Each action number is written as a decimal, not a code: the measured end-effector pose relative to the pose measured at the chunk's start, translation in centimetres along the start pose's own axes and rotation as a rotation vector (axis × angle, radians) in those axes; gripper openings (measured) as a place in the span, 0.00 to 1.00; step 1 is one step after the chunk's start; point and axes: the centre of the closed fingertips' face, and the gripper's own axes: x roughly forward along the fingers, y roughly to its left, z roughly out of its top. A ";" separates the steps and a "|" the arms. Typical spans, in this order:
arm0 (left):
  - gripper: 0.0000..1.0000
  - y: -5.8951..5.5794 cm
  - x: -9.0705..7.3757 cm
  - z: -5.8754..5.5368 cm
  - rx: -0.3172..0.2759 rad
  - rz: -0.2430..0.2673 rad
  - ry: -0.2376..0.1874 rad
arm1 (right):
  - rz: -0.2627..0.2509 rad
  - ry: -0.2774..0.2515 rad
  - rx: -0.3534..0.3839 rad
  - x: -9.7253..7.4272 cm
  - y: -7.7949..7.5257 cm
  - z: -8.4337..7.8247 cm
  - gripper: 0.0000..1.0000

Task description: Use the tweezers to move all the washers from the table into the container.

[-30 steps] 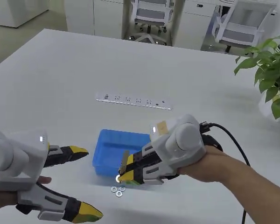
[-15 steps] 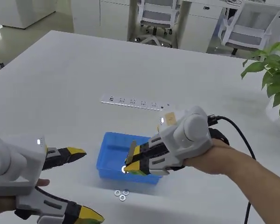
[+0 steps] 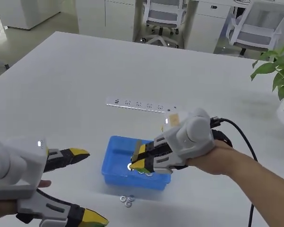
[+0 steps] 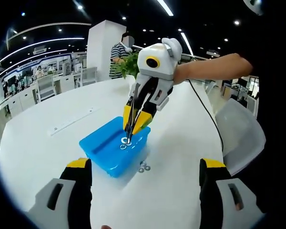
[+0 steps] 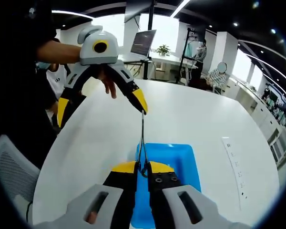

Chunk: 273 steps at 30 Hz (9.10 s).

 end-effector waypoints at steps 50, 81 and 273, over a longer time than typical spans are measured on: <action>0.31 4.7 5.5 4.3 0.151 -0.067 0.015 | 0.045 0.051 0.064 4.0 -1.7 -4.4 0.09; 0.06 4.9 8.4 3.7 0.243 -0.146 0.065 | 0.058 0.070 0.023 4.0 -1.7 -5.2 0.12; 0.06 -2.8 5.9 1.4 0.266 -0.270 0.105 | -0.170 -0.083 0.213 -4.2 7.3 -6.0 0.68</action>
